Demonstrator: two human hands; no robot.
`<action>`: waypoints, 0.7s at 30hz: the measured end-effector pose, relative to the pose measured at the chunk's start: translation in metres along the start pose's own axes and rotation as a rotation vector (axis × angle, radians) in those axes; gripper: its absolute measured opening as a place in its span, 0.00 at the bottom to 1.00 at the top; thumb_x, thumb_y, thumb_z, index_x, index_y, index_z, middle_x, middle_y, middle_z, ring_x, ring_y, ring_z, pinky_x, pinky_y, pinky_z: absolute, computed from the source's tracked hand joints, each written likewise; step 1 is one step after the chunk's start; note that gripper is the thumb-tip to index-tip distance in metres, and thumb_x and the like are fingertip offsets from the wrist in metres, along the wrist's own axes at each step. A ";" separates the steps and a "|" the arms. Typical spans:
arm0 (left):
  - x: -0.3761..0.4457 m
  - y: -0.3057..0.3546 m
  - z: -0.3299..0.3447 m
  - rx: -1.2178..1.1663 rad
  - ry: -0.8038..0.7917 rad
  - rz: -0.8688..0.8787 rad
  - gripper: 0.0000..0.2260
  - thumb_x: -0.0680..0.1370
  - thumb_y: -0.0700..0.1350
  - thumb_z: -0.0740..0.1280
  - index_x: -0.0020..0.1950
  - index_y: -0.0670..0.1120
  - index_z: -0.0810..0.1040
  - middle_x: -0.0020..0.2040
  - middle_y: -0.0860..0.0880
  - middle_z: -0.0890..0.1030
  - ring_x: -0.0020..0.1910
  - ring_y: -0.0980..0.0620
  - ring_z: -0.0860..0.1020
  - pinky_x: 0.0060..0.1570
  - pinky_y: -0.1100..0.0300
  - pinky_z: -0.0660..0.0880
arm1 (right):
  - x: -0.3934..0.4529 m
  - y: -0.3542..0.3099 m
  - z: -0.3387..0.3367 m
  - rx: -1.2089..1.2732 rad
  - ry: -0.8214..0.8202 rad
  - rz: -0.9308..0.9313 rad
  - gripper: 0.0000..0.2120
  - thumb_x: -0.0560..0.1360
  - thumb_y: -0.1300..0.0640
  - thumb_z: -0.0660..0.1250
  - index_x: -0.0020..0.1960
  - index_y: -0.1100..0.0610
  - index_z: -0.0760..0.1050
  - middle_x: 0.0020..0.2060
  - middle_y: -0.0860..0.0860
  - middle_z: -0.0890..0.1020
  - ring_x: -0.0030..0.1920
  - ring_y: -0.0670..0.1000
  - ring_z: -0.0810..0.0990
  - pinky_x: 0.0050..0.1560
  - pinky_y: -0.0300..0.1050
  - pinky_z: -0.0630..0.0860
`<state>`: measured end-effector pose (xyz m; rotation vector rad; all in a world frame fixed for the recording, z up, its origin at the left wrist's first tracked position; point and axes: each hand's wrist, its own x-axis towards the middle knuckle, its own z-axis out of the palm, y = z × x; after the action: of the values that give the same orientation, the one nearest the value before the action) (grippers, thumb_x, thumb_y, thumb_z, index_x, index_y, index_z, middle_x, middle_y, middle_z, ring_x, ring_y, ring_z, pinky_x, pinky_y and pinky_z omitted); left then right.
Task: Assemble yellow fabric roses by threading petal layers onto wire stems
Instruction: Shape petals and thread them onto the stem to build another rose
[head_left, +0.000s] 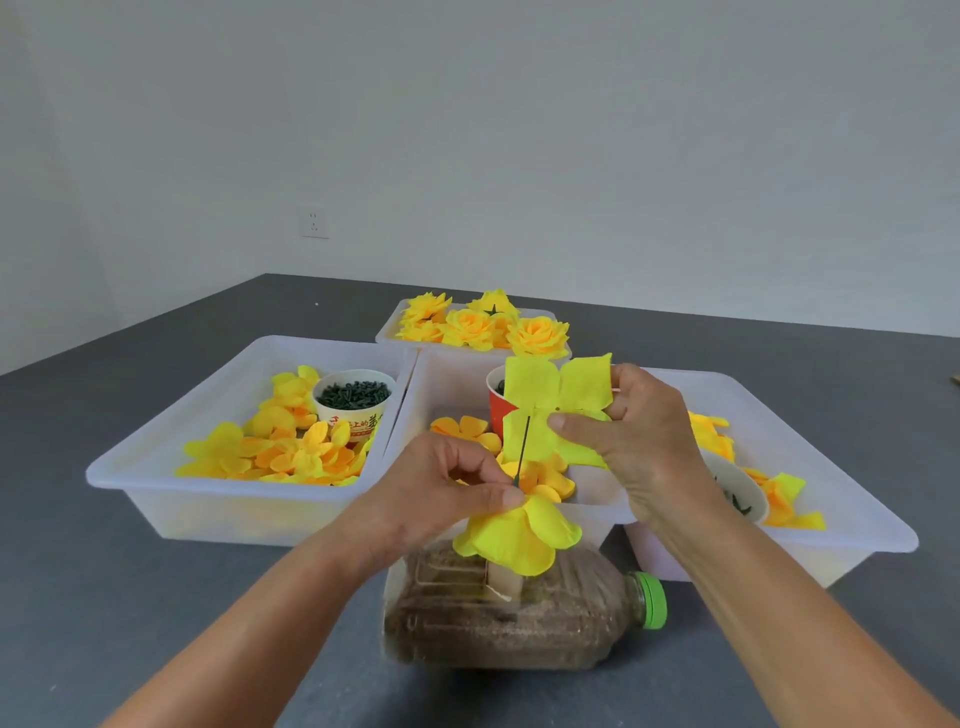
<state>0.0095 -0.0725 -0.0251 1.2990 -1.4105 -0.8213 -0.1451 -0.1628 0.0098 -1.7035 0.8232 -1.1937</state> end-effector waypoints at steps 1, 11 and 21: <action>0.000 0.000 0.000 -0.010 0.004 -0.002 0.04 0.69 0.37 0.73 0.35 0.45 0.82 0.33 0.53 0.81 0.36 0.56 0.77 0.41 0.64 0.75 | 0.000 0.000 0.000 0.003 0.005 -0.007 0.15 0.64 0.69 0.76 0.41 0.51 0.77 0.38 0.50 0.84 0.39 0.51 0.83 0.41 0.47 0.79; -0.002 0.008 -0.003 0.047 -0.023 0.005 0.04 0.72 0.35 0.70 0.45 0.37 0.82 0.46 0.36 0.82 0.45 0.46 0.79 0.51 0.51 0.76 | -0.006 -0.001 -0.001 0.071 0.009 -0.008 0.13 0.69 0.67 0.72 0.36 0.50 0.78 0.27 0.40 0.81 0.29 0.38 0.79 0.31 0.32 0.76; 0.000 0.013 -0.004 0.023 -0.044 -0.041 0.13 0.72 0.46 0.69 0.46 0.36 0.83 0.45 0.38 0.83 0.46 0.50 0.80 0.51 0.61 0.75 | -0.008 -0.003 -0.004 0.073 0.016 -0.012 0.12 0.68 0.66 0.73 0.37 0.49 0.78 0.28 0.40 0.82 0.30 0.38 0.80 0.31 0.31 0.75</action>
<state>0.0093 -0.0691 -0.0122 1.3383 -1.4355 -0.8681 -0.1513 -0.1557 0.0102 -1.6439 0.7704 -1.2320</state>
